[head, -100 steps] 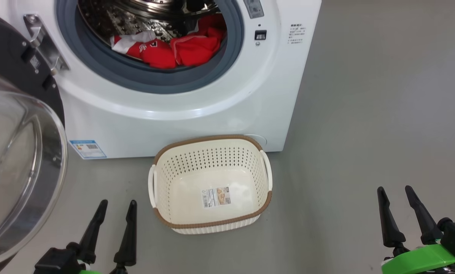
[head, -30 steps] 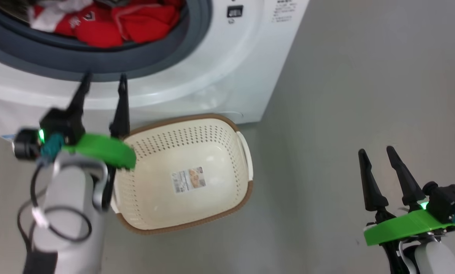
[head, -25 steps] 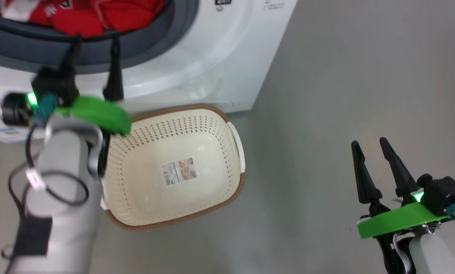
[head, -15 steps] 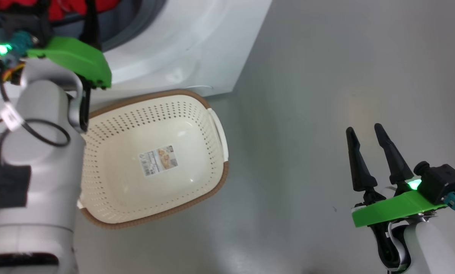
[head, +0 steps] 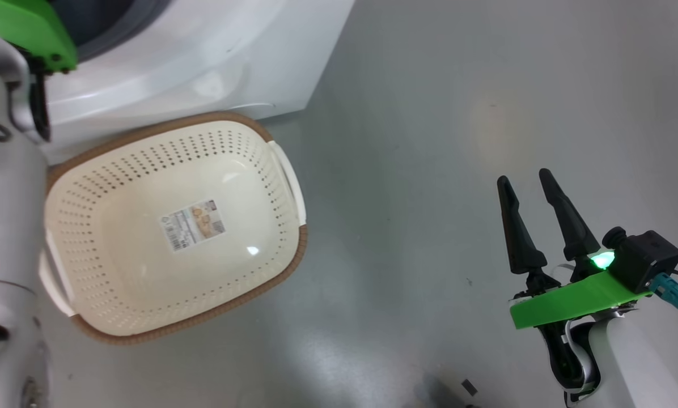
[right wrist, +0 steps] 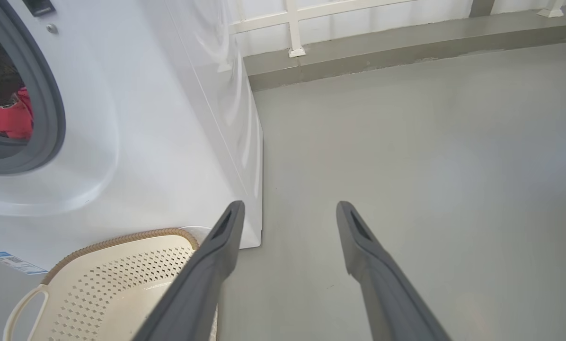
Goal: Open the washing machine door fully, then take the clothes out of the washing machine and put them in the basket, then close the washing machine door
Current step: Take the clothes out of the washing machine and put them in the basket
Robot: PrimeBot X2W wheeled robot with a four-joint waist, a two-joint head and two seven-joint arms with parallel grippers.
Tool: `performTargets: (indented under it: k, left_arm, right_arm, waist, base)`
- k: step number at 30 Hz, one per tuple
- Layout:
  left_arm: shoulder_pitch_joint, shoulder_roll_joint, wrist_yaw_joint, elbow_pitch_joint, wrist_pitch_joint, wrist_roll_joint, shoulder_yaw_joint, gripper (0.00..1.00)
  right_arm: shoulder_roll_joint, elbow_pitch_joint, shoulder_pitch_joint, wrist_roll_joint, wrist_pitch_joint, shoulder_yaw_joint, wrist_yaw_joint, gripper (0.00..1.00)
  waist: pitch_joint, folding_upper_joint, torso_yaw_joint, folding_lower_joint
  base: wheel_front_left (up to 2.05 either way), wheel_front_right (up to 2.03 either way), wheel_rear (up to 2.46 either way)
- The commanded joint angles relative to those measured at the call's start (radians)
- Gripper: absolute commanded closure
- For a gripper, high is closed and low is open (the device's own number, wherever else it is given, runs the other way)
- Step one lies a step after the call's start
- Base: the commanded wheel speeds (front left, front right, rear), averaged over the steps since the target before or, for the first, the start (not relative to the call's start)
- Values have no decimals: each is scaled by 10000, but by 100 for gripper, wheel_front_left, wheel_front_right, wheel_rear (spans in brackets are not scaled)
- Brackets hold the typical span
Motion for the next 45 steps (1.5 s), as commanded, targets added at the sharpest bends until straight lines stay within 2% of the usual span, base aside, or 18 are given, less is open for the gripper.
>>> performTargets:
  k: [1,8,26,27,28,29,30,31,32,33,45]
  left_arm:
    - [-222,505,135,-36,-49,17,45,0]
    - [-663,909,323,587,164,-45,21,0]
    - [-897,838,-488,907,1009,249,-922,0]
    - [-904,853,-487,911,1014,251,-948,12]
    - [-913,868,-493,914,1019,258,-981,46]
    - [-917,878,-501,916,1021,259,-1009,59]
    - [-917,878,-501,916,1021,259,-1009,59]
    - [-916,884,-506,919,1018,254,-1031,66]
    - [-920,883,-505,921,1015,247,-1051,80]
    - [-924,876,-501,923,1008,239,-1070,100]
    - [-487,689,-456,773,81,-42,-1114,100]
  right_arm:
    - [-19,-215,22,78,-65,235,73,0]
    - [-1,-264,-17,137,-65,417,73,0]
    - [8,-359,-149,417,-65,504,73,0]
    - [8,-365,-155,430,-65,511,73,0]
    - [8,-370,-162,443,-65,512,73,0]
    - [8,-374,-167,455,-65,512,73,0]
    - [8,-374,-167,455,-65,512,73,0]
    - [8,-378,-168,460,-65,511,73,0]
    - [8,-384,-167,467,-65,505,73,0]
    - [8,-388,-167,474,-65,497,73,0]
    - [8,-336,-44,304,-65,322,73,0]
  waist:
    - [164,0,-211,0]
    - [337,0,-468,0]
    - [526,0,-550,0]
    - [524,0,-564,0]
    - [528,0,-578,0]
    - [524,0,-590,0]
    - [524,0,-590,0]
    - [516,0,-600,0]
    - [513,0,-606,0]
    - [509,0,-611,0]
    - [104,0,-335,0]
  base:
    - [0,0,0]
    - [0,0,0]
    - [0,0,0]
    - [0,0,0]
    - [0,0,0]
    - [0,0,0]
    - [0,0,0]
    - [0,0,0]
    - [0,0,0]
    - [0,0,0]
    - [0,0,0]
